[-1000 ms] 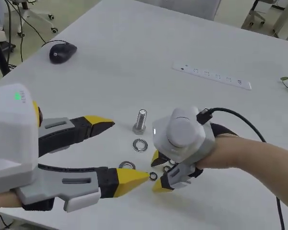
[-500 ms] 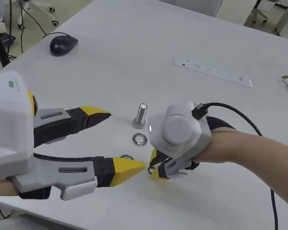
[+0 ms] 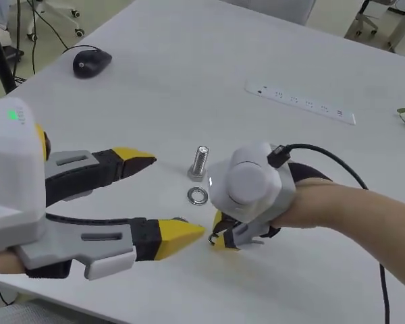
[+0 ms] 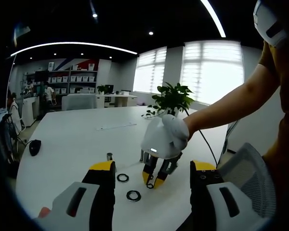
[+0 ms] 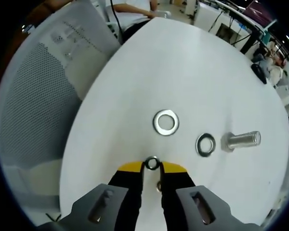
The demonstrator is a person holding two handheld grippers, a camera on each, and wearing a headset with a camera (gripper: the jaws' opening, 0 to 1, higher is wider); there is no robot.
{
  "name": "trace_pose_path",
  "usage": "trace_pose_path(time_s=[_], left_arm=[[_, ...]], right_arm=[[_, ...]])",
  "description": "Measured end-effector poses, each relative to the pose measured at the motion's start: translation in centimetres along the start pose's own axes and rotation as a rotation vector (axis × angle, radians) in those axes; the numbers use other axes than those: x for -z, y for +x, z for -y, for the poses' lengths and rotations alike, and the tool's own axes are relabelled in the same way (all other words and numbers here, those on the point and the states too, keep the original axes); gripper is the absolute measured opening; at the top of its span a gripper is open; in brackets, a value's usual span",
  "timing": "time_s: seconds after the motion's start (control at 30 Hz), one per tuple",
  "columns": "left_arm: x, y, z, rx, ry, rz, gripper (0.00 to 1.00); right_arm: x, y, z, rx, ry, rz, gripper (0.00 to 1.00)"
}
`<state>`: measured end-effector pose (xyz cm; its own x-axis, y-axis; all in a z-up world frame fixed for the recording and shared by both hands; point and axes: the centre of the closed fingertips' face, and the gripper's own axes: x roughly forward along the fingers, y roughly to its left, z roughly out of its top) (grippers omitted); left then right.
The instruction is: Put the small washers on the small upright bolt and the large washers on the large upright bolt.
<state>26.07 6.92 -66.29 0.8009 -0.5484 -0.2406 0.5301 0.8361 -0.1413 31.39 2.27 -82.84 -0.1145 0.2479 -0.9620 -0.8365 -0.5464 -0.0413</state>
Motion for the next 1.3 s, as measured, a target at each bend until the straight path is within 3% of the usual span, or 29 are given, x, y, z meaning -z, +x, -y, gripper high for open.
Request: trace_pose_path(time_s=[0.37, 0.5, 0.6, 0.87, 1.1, 1.17, 1.3], left_arm=[[0.0, -0.1, 0.3, 0.0, 0.004, -0.003, 0.62], [0.2, -0.2, 0.3, 0.001, 0.007, -0.015, 0.61], [0.3, -0.2, 0.4, 0.002, 0.006, -0.019, 0.61], [0.2, 0.3, 0.8, 0.017, 0.018, -0.027, 0.61], [0.4, 0.5, 1.2, 0.027, 0.022, -0.044, 0.61], [0.4, 0.5, 1.2, 0.029, 0.021, -0.045, 0.61], [0.4, 0.6, 1.2, 0.028, 0.023, -0.049, 0.61]], right_arm=[[0.0, -0.1, 0.6, 0.011, 0.022, 0.002, 0.12], [-0.3, -1.9, 0.9, 0.011, 0.066, 0.047, 0.12], [0.4, -3.5, 1.3, 0.023, 0.092, 0.056, 0.12], [3.4, -7.5, 2.5, 0.083, 0.17, 0.058, 0.12], [5.1, -9.3, 4.2, 0.14, 0.206, 0.042, 0.12], [5.7, -9.5, 5.4, 0.156, 0.213, 0.033, 0.12], [5.8, -10.0, 6.5, 0.173, 0.207, 0.018, 0.12]])
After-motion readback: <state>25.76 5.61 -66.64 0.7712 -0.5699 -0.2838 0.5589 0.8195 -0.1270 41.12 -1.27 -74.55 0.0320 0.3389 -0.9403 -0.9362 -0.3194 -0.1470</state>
